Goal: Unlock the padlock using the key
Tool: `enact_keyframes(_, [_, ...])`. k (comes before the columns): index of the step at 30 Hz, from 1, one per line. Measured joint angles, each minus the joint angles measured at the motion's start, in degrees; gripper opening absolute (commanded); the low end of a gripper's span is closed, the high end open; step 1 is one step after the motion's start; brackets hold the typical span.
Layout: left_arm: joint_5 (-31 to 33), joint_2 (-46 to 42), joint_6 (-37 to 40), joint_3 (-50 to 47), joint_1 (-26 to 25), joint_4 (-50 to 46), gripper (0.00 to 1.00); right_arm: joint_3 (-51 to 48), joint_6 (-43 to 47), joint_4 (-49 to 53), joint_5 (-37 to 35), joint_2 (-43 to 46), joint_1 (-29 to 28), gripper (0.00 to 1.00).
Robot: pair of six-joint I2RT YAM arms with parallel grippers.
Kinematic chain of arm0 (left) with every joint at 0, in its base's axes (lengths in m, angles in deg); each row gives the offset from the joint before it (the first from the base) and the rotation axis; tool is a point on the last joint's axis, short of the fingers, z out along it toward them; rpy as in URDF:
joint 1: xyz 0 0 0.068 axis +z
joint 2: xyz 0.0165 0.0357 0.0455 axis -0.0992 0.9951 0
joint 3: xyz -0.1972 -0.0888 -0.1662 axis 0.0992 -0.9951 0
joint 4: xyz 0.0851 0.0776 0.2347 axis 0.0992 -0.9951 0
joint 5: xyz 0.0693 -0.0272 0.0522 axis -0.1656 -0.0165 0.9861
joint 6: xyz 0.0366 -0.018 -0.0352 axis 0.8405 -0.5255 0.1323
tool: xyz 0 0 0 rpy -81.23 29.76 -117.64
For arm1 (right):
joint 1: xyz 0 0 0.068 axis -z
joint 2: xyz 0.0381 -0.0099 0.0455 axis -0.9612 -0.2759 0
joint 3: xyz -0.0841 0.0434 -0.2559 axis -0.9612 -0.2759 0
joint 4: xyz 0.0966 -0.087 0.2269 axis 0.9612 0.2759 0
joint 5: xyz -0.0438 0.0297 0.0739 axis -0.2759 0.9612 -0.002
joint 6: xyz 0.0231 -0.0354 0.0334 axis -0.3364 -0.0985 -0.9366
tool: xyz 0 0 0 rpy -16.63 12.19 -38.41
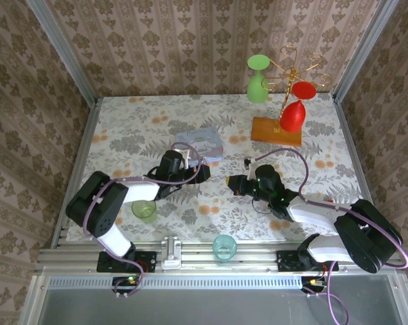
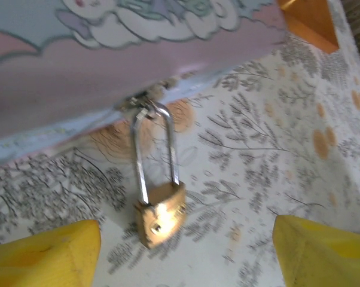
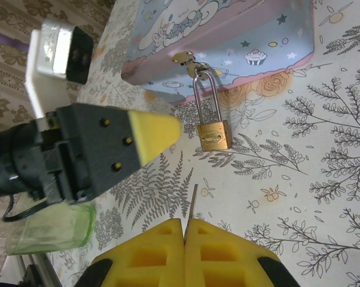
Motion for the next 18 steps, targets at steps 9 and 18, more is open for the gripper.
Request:
enact_keyframes(9, [-2.62,7.10,2.93,2.91,2.40,4.15,0.61,-0.15,0.17,0.00,-0.22,-0.02,0.00,0.00])
enact_keyframes(18, [-3.65,10.23,2.67,2.89,2.38,9.55,0.40,-0.15,0.17,0.00,-0.26,-1.70,0.00,0.00])
